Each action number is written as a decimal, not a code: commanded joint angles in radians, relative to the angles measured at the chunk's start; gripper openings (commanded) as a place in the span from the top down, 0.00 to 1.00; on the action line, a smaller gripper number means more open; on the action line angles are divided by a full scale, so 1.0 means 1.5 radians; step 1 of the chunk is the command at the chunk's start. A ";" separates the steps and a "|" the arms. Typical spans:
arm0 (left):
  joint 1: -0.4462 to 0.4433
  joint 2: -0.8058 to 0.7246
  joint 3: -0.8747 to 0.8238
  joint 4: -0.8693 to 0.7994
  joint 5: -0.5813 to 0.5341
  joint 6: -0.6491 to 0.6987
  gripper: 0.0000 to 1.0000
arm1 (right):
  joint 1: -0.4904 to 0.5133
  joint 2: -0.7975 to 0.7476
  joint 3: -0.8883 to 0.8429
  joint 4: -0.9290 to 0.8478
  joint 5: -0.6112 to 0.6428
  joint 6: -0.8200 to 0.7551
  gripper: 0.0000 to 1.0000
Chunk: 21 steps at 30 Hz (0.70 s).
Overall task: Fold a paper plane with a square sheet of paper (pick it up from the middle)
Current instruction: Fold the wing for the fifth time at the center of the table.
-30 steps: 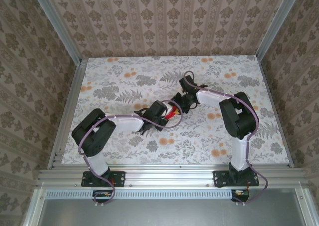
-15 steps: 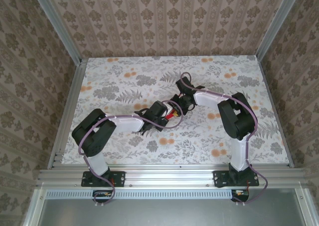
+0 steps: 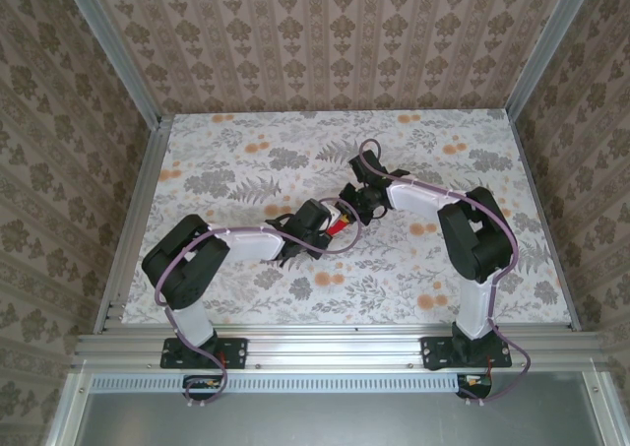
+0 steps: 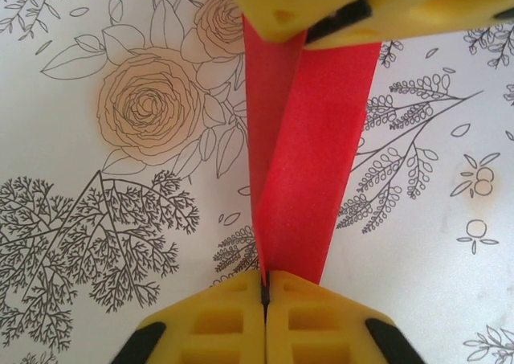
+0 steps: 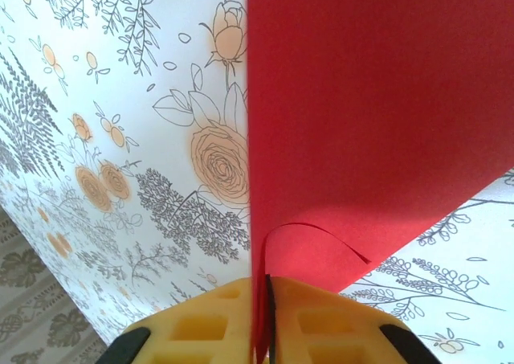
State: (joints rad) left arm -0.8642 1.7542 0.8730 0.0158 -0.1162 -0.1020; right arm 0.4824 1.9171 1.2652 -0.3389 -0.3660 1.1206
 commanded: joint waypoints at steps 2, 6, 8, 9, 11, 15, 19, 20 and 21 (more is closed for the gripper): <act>0.014 -0.040 -0.014 -0.028 0.055 -0.063 0.70 | 0.003 -0.021 -0.019 0.014 0.005 -0.029 0.90; 0.060 -0.103 -0.065 0.019 0.173 -0.130 0.50 | -0.002 -0.027 -0.030 0.060 -0.031 -0.061 0.91; 0.090 -0.136 -0.101 0.060 0.242 -0.171 0.44 | -0.006 -0.031 -0.035 0.078 -0.053 -0.087 0.90; 0.101 -0.147 -0.113 0.075 0.269 -0.186 0.42 | -0.009 -0.033 -0.040 0.087 -0.064 -0.093 0.90; 0.123 -0.164 -0.134 0.105 0.318 -0.224 0.40 | -0.015 -0.036 -0.056 0.127 -0.102 -0.113 0.90; 0.155 -0.171 -0.162 0.161 0.373 -0.291 0.39 | -0.023 -0.039 -0.084 0.173 -0.159 -0.148 0.90; 0.166 -0.158 -0.178 0.207 0.405 -0.336 0.39 | -0.030 -0.043 -0.110 0.216 -0.196 -0.168 0.90; 0.166 -0.151 -0.177 0.211 0.409 -0.339 0.39 | -0.032 -0.043 -0.114 0.228 -0.207 -0.170 0.90; 0.166 -0.145 -0.178 0.215 0.410 -0.341 0.39 | -0.034 -0.043 -0.120 0.236 -0.212 -0.170 0.90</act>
State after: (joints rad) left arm -0.6197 1.5162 0.6144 0.2588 0.4213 -0.5446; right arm 0.4393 1.8889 1.1095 -0.0605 -0.6044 0.9077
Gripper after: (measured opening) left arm 0.611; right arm 0.103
